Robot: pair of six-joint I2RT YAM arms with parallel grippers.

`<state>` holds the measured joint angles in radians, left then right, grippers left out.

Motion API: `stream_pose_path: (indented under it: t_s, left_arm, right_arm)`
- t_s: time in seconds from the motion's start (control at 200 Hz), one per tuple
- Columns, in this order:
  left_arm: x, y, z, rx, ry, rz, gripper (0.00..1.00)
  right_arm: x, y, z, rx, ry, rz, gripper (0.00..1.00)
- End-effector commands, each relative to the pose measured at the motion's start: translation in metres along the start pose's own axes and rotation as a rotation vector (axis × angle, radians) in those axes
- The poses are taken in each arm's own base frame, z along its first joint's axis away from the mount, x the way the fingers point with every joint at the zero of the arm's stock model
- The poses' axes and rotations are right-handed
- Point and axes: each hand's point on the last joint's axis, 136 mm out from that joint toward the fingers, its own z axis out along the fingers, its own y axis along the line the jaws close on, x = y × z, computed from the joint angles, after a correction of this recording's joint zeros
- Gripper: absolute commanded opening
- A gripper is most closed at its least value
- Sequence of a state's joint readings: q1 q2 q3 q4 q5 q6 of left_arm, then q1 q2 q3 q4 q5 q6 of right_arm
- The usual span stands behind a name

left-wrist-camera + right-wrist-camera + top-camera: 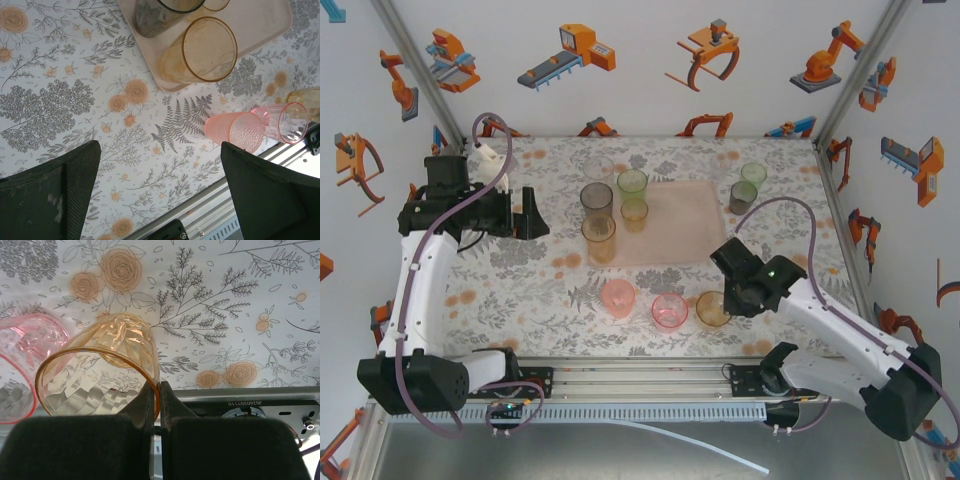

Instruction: Place the glasses into the tray

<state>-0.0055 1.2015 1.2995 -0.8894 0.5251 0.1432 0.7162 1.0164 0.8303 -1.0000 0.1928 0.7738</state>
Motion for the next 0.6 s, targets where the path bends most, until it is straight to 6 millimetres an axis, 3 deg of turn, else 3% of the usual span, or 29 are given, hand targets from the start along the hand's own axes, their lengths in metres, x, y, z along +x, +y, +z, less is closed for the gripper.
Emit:
stream_pose_path:
  t_s: [0.0,0.416,0.596]
  left_arm:
    - [-0.003,-0.008,-0.007,0.028,-0.031,0.002,0.97]
    - [-0.009,-0.010,-0.008,0.041,-0.036,-0.008,0.97]
    - [-0.010,-0.008,-0.011,0.022,-0.039,-0.005,0.97]
  right_arm:
    - [-0.026,0.004,-0.021,0.032,-0.072,-0.008,0.05]
    - [-0.080,0.018,-0.053,0.089,-0.176,-0.099,0.05]
    - [-0.107,0.039,-0.057,0.086,-0.192,-0.158,0.05]
